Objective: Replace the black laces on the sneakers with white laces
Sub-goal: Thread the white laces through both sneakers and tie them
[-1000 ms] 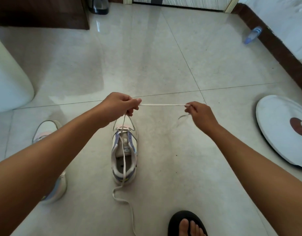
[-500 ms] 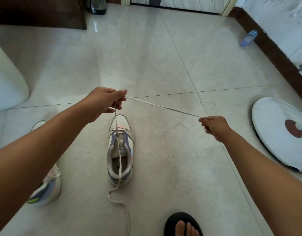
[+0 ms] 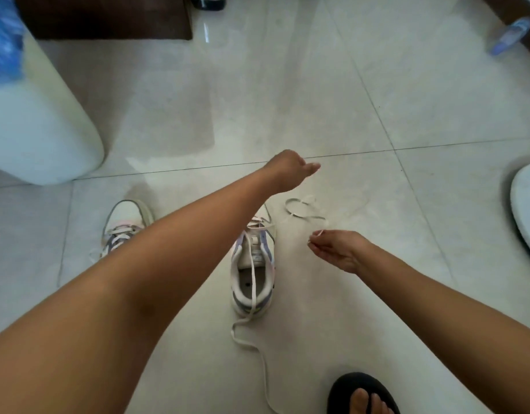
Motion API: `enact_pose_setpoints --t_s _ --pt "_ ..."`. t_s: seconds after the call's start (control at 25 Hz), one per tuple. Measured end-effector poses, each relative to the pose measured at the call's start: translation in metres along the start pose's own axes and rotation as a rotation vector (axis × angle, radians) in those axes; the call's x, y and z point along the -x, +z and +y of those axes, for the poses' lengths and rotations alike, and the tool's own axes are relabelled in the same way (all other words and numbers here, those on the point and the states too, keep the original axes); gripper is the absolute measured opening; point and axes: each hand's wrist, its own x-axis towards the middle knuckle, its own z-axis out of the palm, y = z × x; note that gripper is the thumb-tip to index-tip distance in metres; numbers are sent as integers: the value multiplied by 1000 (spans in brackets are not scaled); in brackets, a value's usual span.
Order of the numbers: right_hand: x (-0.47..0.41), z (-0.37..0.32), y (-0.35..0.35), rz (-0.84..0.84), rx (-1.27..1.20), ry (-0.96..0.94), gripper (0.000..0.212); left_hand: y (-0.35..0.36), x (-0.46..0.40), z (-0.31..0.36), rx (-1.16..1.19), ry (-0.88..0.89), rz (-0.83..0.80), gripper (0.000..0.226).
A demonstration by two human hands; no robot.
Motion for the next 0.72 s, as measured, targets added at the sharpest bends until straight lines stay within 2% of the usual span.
enact_pose_setpoints --t_s 0.16,0.28,0.32,0.44,0.56,0.72 --pt "9 4 41 -35 11 -129 22 -13 36 -52 -121 -40 186 21" --pt "10 13 63 -2 118 -239 25 0 68 -94 -328 -50 134 17" --pt "9 15 67 18 146 -263 25 6 72 -102 -376 -33 119 18" --pt "5 20 74 52 159 -305 27 12 69 -113 -513 85 211 26" --pt "5 24 76 68 171 -339 25 14 58 -115 -690 148 193 23" --pt "6 23 80 58 165 -402 24 23 56 -112 -673 274 363 10"
